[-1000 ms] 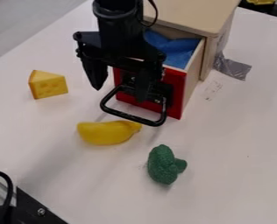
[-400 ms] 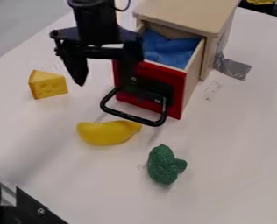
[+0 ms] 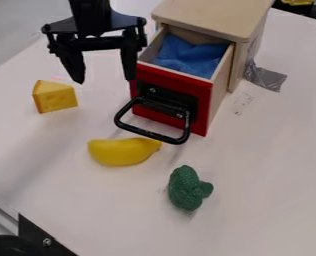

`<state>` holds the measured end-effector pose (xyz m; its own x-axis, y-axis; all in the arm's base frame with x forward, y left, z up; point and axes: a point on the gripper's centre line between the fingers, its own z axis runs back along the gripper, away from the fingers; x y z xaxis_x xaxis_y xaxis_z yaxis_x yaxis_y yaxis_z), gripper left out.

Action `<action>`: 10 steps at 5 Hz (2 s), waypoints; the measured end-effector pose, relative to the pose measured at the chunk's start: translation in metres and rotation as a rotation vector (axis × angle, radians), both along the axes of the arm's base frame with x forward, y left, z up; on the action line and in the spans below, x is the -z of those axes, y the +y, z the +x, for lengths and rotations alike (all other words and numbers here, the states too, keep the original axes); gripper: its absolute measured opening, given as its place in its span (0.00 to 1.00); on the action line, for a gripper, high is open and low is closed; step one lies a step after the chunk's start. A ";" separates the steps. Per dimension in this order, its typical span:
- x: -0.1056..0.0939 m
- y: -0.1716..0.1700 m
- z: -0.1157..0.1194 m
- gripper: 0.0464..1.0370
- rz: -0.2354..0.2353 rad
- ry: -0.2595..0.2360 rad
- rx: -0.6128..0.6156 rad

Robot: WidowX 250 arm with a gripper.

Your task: Put the cheese bar in the drawer

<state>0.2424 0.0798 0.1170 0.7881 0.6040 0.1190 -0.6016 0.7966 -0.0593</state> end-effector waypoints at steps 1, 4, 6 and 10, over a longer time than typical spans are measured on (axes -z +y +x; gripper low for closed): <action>0.008 0.016 0.013 0.96 -0.004 0.005 -0.117; 0.038 0.064 0.043 0.96 -0.060 0.043 -0.490; 0.051 0.086 0.046 0.96 -0.098 0.063 -0.688; 0.069 0.091 0.008 0.96 -0.025 0.073 -0.959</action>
